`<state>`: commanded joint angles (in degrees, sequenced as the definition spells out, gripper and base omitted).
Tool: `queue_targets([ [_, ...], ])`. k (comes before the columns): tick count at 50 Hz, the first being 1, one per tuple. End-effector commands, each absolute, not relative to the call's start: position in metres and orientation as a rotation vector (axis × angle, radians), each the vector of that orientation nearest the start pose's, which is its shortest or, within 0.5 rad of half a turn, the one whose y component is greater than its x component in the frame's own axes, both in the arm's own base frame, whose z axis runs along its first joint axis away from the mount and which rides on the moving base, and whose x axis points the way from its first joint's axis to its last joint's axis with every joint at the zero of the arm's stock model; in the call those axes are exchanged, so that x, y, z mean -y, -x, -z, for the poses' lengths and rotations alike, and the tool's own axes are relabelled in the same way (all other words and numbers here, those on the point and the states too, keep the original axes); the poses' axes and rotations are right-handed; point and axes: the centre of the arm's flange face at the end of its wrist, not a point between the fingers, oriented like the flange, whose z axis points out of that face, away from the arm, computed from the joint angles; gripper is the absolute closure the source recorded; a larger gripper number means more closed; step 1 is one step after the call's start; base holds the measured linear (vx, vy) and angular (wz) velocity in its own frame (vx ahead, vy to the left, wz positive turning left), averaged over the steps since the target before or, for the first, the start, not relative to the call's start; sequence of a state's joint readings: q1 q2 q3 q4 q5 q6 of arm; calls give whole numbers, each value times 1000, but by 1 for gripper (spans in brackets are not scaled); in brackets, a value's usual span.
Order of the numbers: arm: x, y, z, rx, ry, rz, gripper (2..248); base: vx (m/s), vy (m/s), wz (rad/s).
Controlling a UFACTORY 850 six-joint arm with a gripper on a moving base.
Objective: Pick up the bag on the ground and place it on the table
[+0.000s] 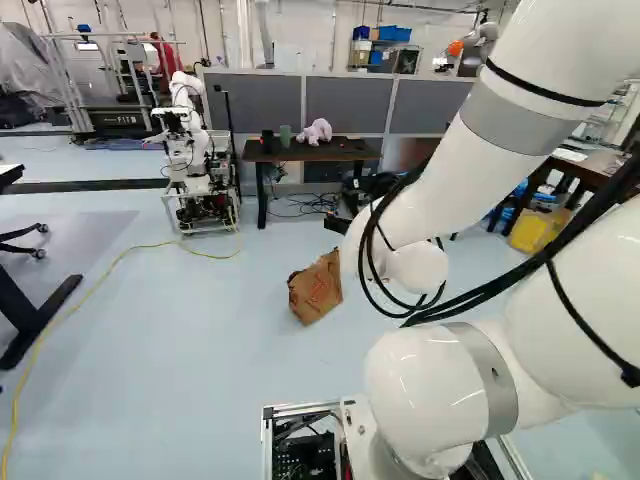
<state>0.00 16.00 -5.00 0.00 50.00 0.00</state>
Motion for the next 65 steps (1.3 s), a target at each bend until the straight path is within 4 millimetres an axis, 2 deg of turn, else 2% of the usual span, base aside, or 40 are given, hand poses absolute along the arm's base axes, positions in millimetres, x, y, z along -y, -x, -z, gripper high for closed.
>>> queue_targets([
  [23,0,-270,-366,0,2558,1824,3,198,49,216],
  [56,0,-270,-366,0,2558,1824,3,188,6,5],
  [65,0,-283,-367,0,2563,1817,3,57,2,-3],
])
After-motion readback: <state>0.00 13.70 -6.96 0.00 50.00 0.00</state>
